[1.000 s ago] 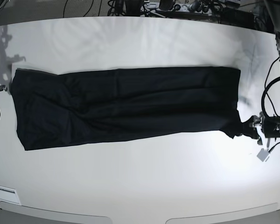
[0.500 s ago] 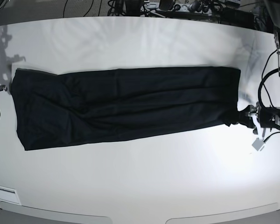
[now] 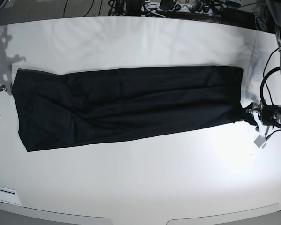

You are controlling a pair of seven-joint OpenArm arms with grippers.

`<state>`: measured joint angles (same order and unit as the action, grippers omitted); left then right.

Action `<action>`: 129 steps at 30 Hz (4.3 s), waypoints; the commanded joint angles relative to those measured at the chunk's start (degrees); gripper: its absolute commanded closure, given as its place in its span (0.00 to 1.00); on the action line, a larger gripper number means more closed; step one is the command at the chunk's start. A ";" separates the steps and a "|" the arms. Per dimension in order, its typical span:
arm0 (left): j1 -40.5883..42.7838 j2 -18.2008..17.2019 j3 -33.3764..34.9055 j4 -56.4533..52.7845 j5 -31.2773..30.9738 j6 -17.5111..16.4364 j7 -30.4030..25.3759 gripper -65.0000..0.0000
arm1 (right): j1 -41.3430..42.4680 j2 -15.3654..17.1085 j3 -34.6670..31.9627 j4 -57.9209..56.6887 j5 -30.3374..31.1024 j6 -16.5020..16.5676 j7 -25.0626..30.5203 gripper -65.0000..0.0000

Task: Fold the T-shirt properly
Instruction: 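Hold the hem end with the left gripper, smoothing the strip taut, then regrasp the strip ends with both grippers and pull them apart, then hold both strip ends with the grippers, adjusting the left grip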

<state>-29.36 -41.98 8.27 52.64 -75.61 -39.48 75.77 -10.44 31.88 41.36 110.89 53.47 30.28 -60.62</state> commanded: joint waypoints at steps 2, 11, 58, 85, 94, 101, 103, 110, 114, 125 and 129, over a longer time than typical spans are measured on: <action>-1.64 -2.21 -0.46 0.76 -0.79 -0.52 -1.36 1.00 | 0.59 1.31 0.48 0.70 0.72 0.17 1.53 1.00; -0.66 -1.88 -0.46 0.76 -5.03 -0.52 0.26 0.80 | 0.61 1.33 0.48 0.70 0.72 0.20 1.55 1.00; 3.96 -6.05 -12.15 0.70 -8.59 4.37 0.81 0.49 | 14.82 0.20 -39.17 -32.72 -35.52 -25.81 1.53 1.00; 6.54 14.93 -12.07 0.92 -8.59 3.52 1.90 0.46 | 12.33 1.95 -14.95 -16.98 -30.47 -16.44 0.98 0.51; 6.67 19.82 -12.04 0.87 -6.64 3.52 1.90 0.47 | 12.33 2.58 -14.95 -16.98 -30.29 -16.26 0.96 0.51; 6.12 19.41 -12.07 0.87 -0.48 3.76 1.38 1.00 | 12.33 2.60 -14.95 -16.98 -26.21 -14.12 0.96 0.51; 5.60 18.16 -12.07 0.87 0.48 4.87 0.17 1.00 | 12.33 2.60 -14.95 -16.98 -24.61 -13.14 0.96 0.51; 3.04 12.90 -12.07 0.87 0.81 6.10 -2.25 1.00 | 12.33 2.60 -14.95 -16.96 -23.39 -12.35 0.98 0.51; 1.70 11.93 -12.07 0.87 0.83 6.03 -2.25 1.00 | 12.33 2.60 -14.95 -16.96 -23.17 -12.17 0.98 0.51; -0.04 10.25 -12.07 0.87 -2.01 5.60 -0.61 1.00 | 12.33 2.58 -14.95 -16.96 -3.98 0.68 -2.64 0.51; -0.02 10.23 -12.07 0.87 -6.14 2.58 4.23 0.88 | 12.33 2.58 -14.95 -16.96 -4.35 0.85 -2.64 0.51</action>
<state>-27.66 -30.65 -3.44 52.69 -80.40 -36.45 79.90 0.91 33.01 25.93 92.99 48.47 30.96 -64.34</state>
